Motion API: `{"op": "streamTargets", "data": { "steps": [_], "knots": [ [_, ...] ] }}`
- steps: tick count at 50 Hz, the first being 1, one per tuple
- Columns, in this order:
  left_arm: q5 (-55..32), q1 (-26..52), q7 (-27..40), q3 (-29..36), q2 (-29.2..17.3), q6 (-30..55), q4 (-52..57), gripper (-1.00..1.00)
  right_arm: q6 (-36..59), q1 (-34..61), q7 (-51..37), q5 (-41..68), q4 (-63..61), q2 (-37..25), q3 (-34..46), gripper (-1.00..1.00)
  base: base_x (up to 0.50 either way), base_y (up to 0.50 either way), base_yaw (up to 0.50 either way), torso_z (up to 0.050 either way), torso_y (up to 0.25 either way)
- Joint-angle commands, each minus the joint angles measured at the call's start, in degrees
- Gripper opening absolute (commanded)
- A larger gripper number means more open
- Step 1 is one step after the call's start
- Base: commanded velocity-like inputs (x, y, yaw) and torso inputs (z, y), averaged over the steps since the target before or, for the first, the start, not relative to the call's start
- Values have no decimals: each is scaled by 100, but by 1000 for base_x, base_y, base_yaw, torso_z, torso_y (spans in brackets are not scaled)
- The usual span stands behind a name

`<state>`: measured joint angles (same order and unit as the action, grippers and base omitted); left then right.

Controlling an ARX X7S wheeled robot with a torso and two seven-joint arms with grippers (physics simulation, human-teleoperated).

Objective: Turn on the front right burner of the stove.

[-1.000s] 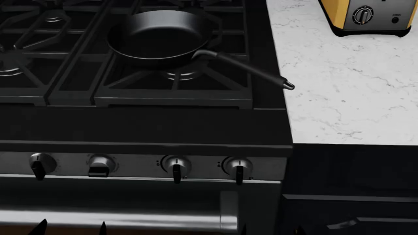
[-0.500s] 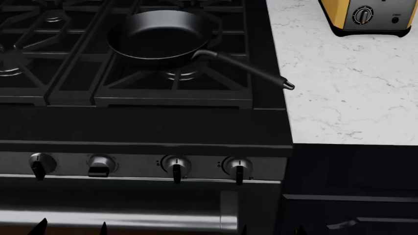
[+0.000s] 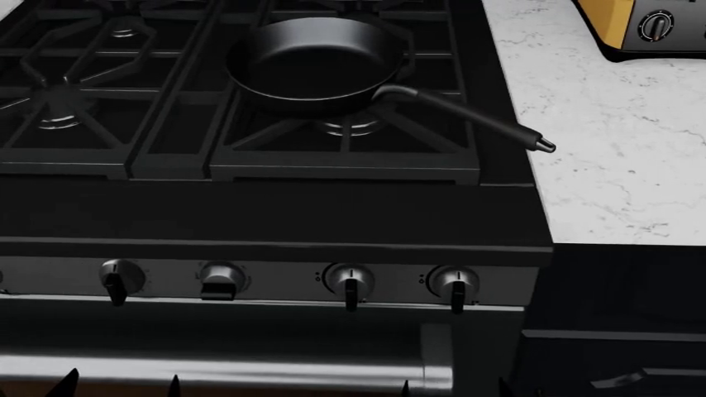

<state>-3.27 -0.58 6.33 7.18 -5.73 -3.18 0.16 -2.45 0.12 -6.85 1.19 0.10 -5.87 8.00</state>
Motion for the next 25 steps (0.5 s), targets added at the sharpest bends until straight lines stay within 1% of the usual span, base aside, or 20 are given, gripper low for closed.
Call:
{"op": "streamTargets", "data": {
  "steps": [1, 13, 17, 20, 25],
  "knots": [
    [-70, 8, 68, 91, -68, -1, 8, 100, -23, 17, -95, 48, 19, -67, 70, 100, 0, 0, 0, 0, 0],
    [-19, 10, 171, 200, -143, 13, 24, 100, 0, 34, -173, 85, 33, -121, 144, 100, 0, 0, 0, 0, 0],
    [-155, 4, 150, 181, -148, 4, 49, 100, 141, 53, -154, 83, -18, -158, 207, 100, 0, 0, 0, 0, 0],
    [-178, 31, 170, 180, -152, -39, -14, 100, 382, 66, -169, 178, -152, -199, 144, 100, 0, 0, 0, 0, 0],
    [-144, 37, 218, 229, -168, -36, -23, 100, 517, 254, -157, 226, -110, -221, 153, 100, 0, 0, 0, 0, 0]
  ]
}}
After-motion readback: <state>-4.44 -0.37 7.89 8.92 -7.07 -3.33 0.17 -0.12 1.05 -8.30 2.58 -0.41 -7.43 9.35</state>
